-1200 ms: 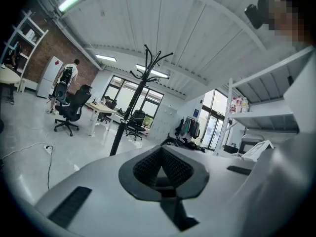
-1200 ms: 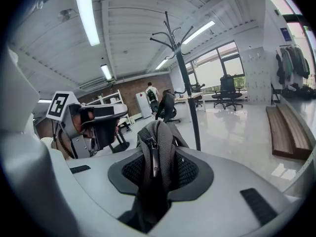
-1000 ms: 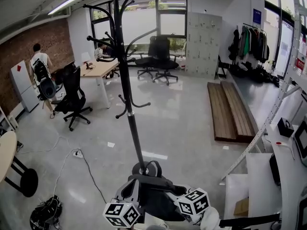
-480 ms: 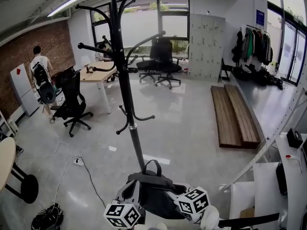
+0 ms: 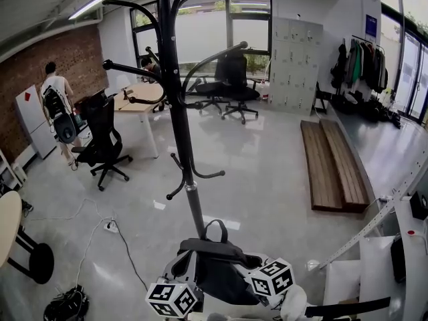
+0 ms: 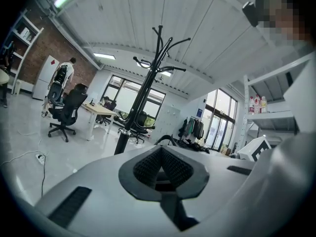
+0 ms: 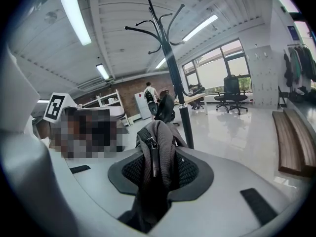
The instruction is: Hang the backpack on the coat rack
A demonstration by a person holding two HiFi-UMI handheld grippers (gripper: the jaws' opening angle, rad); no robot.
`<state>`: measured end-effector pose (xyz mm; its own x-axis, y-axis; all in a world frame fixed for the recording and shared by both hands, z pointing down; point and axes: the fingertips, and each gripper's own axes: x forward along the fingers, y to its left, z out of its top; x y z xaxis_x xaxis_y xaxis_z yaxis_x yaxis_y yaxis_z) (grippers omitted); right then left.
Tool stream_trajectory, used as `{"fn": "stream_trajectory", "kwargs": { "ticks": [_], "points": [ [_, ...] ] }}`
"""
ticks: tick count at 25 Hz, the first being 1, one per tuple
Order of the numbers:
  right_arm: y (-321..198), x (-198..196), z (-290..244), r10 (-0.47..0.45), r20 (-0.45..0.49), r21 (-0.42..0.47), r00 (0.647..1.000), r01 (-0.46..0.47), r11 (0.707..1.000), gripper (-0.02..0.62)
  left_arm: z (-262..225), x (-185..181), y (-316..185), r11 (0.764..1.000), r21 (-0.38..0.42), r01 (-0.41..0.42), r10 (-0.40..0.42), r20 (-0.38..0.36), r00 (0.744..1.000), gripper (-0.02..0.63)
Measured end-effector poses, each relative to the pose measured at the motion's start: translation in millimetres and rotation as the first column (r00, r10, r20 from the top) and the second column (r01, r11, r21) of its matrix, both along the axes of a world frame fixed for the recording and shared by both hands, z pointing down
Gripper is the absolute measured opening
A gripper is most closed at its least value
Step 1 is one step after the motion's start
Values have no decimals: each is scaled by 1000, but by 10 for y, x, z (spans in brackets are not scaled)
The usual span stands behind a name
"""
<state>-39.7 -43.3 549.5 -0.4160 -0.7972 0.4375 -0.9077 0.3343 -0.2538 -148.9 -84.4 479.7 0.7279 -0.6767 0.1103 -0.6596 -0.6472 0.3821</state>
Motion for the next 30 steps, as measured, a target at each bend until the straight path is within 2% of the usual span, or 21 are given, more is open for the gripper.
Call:
{"fn": "stream_trajectory", "kwargs": {
  "ticks": [12, 19, 25, 30],
  "points": [
    [-510, 184, -53, -30, -11, 3, 999, 30, 1000, 106, 96, 73, -359, 999, -40, 21, -21, 11, 1000, 3],
    [-877, 354, -166, -139, -35, 54, 990, 140, 989, 106, 104, 226, -651, 994, -38, 101, -100, 31, 995, 3],
    [-1136, 469, -189, -307, -58, 66, 950, 310, 948, 106, 59, 457, -903, 984, -22, 177, -177, 21, 984, 3],
    [-1308, 631, -177, -467, -64, 62, 882, 471, 880, 106, 24, 702, -1046, 965, -18, 262, -262, -6, 965, 3]
  ]
}}
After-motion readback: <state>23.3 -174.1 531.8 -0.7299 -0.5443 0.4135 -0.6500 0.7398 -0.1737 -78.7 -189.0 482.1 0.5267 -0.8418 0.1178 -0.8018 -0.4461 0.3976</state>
